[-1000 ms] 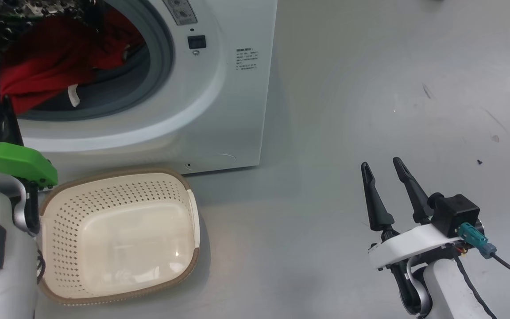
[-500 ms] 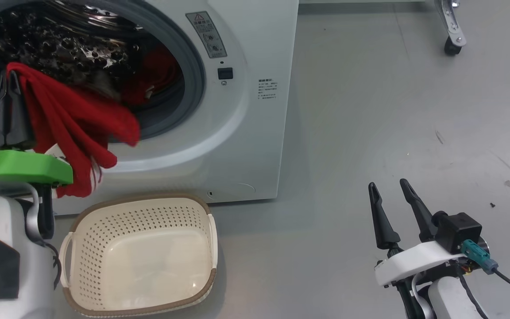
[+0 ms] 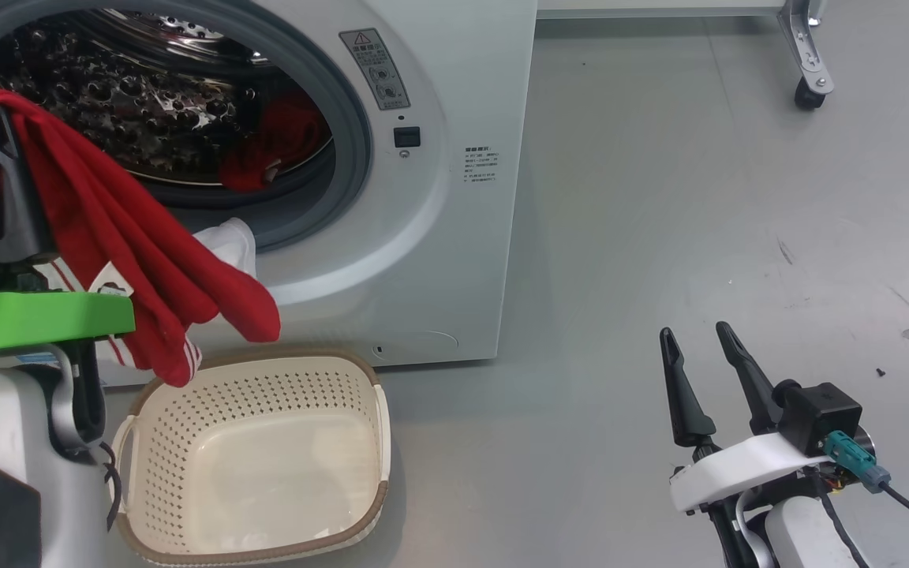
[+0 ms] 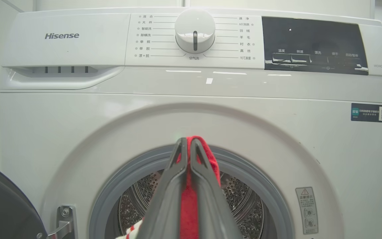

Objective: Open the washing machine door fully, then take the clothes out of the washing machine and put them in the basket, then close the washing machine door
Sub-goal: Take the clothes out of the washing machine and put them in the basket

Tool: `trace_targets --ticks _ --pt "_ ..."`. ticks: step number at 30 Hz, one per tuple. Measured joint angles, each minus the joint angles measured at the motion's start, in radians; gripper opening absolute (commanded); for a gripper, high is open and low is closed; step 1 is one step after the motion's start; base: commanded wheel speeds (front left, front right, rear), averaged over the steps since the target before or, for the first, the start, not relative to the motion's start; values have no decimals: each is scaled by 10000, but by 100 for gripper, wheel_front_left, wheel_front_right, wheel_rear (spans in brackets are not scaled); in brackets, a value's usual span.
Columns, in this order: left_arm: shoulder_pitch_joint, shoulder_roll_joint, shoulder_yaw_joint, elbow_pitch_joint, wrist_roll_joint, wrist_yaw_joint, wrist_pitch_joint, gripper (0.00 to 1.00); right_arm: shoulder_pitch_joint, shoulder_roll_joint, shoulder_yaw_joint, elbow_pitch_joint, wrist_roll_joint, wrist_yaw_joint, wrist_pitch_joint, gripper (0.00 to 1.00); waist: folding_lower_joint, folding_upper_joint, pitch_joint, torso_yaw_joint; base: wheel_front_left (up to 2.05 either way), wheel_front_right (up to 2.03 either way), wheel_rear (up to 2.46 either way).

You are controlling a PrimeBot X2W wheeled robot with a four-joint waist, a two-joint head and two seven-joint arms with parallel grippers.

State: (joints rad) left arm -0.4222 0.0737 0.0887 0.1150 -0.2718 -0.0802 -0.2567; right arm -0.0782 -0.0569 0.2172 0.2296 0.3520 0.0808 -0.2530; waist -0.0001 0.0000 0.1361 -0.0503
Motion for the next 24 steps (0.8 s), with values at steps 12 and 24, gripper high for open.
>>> trace_targets --ticks 12,24 --pt "1458 -27 -568 295 128 -113 44 0 4 6 50 -153 -15 6 0 100 0 0 309 -60 0 0 0" --pt "2354 -33 -807 1837 98 -130 1001 0 -93 8 232 -299 -132 61 0 100 0 0 1047 -285 0 0 0"
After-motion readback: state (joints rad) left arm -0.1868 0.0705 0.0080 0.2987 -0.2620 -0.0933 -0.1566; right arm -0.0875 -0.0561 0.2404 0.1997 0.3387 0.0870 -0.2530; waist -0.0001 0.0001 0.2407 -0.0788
